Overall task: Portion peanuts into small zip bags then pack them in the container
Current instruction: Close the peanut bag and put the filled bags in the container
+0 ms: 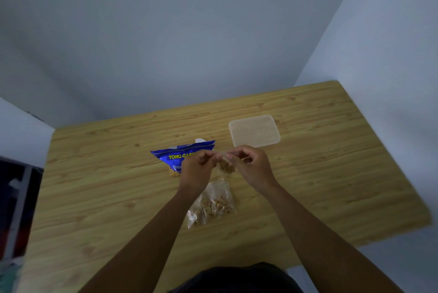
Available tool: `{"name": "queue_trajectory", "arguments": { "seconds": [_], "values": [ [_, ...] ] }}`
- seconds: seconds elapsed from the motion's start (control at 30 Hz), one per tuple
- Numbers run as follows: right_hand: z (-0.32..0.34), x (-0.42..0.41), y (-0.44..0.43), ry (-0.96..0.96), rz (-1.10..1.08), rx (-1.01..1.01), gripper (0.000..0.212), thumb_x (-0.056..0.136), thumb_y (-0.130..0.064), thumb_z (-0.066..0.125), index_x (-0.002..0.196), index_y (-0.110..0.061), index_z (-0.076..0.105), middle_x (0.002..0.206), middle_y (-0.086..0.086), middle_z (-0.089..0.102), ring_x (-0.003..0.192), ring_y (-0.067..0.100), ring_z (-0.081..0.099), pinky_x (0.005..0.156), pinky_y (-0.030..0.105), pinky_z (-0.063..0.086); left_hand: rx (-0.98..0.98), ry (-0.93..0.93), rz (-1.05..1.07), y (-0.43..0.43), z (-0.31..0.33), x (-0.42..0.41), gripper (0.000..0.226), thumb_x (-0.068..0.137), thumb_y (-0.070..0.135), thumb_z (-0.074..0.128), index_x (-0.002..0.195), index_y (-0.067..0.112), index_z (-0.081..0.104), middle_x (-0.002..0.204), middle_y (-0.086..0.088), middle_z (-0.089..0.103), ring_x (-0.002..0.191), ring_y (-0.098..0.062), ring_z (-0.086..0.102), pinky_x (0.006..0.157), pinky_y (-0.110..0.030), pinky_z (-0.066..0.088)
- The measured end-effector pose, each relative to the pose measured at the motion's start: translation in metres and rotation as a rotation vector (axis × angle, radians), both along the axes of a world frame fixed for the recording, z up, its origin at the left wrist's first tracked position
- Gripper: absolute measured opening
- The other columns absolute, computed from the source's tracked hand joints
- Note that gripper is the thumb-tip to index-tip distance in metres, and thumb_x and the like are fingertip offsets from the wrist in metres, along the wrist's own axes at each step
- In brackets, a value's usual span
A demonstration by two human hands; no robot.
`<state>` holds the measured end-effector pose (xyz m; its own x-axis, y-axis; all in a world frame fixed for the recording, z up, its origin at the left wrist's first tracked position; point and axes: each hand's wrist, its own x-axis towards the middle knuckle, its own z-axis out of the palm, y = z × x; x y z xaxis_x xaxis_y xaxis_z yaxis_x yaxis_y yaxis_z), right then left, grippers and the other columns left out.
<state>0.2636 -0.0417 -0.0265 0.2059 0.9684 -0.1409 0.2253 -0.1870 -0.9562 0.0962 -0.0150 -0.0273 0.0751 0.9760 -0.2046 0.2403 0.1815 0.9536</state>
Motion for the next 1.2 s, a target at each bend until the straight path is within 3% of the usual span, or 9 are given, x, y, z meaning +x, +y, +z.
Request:
{"name": "queue_trajectory", "arguments": {
  "seconds": [0.23,0.43,0.57,0.67,0.73,0.8,0.97,1.1,1.2],
  "values": [
    [0.008,-0.004,0.004,-0.01,0.035,0.016,0.006,0.082,-0.025,0.082,0.086,-0.026,0.077,0.085,-0.004,0.075,0.08,0.005,0.067,0.066,0.015,0.047,0.13,0.138,-0.071,0.001,0.013,0.0,0.008,0.09,0.014,0.07,0.092,0.011,0.077,0.077,0.001,0.073,0.066,0.003,0.063,0.063,-0.01,0.047],
    [0.004,-0.005,0.006,-0.15,0.019,0.082,0.037,0.079,-0.013,0.084,0.069,-0.043,0.066,0.073,-0.014,0.068,0.072,0.001,0.063,0.062,0.011,0.042,0.22,0.311,-0.081,-0.002,0.012,0.002,0.011,0.087,0.022,0.073,0.092,0.014,0.079,0.078,0.004,0.076,0.072,-0.006,0.069,0.066,-0.021,0.051],
    [0.004,0.001,0.005,-0.233,-0.004,0.098,0.024,0.074,-0.024,0.089,0.067,-0.036,0.07,0.069,-0.01,0.069,0.07,0.005,0.064,0.06,0.011,0.042,0.264,0.331,-0.073,-0.005,0.009,0.009,0.012,0.088,0.023,0.069,0.088,0.014,0.076,0.078,0.004,0.075,0.073,-0.009,0.068,0.071,-0.032,0.054],
    [0.002,0.009,0.006,-0.232,-0.05,0.023,0.022,0.068,-0.034,0.092,0.064,-0.027,0.071,0.067,-0.007,0.072,0.067,0.008,0.068,0.061,0.023,0.052,0.262,0.323,-0.086,-0.006,0.006,0.013,0.01,0.089,0.021,0.068,0.086,0.013,0.074,0.078,0.004,0.073,0.073,-0.01,0.068,0.071,-0.033,0.055],
    [0.002,0.012,0.006,-0.22,-0.046,0.014,0.022,0.069,-0.028,0.091,0.063,-0.029,0.071,0.065,-0.011,0.071,0.067,0.002,0.067,0.061,0.018,0.05,0.264,0.337,-0.096,-0.007,0.003,0.014,0.01,0.089,0.022,0.067,0.087,0.014,0.074,0.078,0.006,0.073,0.073,-0.009,0.068,0.071,-0.031,0.055],
    [0.001,0.015,0.005,-0.19,-0.031,0.016,0.025,0.072,-0.019,0.09,0.064,-0.032,0.07,0.062,-0.016,0.068,0.063,-0.005,0.063,0.06,0.009,0.043,0.249,0.319,-0.088,-0.008,0.0,0.015,0.009,0.089,0.021,0.068,0.086,0.013,0.073,0.077,0.006,0.072,0.072,-0.008,0.067,0.07,-0.027,0.053],
    [-0.011,0.023,-0.001,-0.059,0.054,-0.071,0.026,0.085,-0.001,0.074,0.075,-0.025,0.076,0.071,-0.014,0.075,0.072,-0.002,0.069,0.074,0.015,0.05,0.19,0.269,-0.117,-0.012,-0.005,0.014,0.008,0.089,0.015,0.069,0.083,0.012,0.07,0.07,0.002,0.067,0.063,-0.007,0.06,0.062,-0.021,0.048],
    [-0.022,0.024,-0.01,0.084,0.005,-0.159,0.021,0.089,0.001,0.069,0.081,-0.017,0.075,0.072,-0.005,0.076,0.07,0.005,0.069,0.071,0.022,0.056,-0.001,0.126,-0.096,-0.015,-0.018,0.015,0.007,0.091,0.014,0.065,0.088,0.013,0.071,0.077,-0.003,0.072,0.068,-0.019,0.072,0.068,-0.04,0.061],
    [-0.034,0.027,-0.022,0.268,0.03,-0.332,0.012,0.087,-0.007,0.076,0.097,-0.014,0.076,0.091,0.006,0.079,0.085,0.018,0.072,0.081,0.036,0.059,-0.137,0.028,-0.028,-0.021,-0.02,0.016,0.007,0.094,0.01,0.063,0.09,0.009,0.068,0.087,-0.016,0.071,0.071,-0.032,0.073,0.062,-0.044,0.062]
  ]
}}
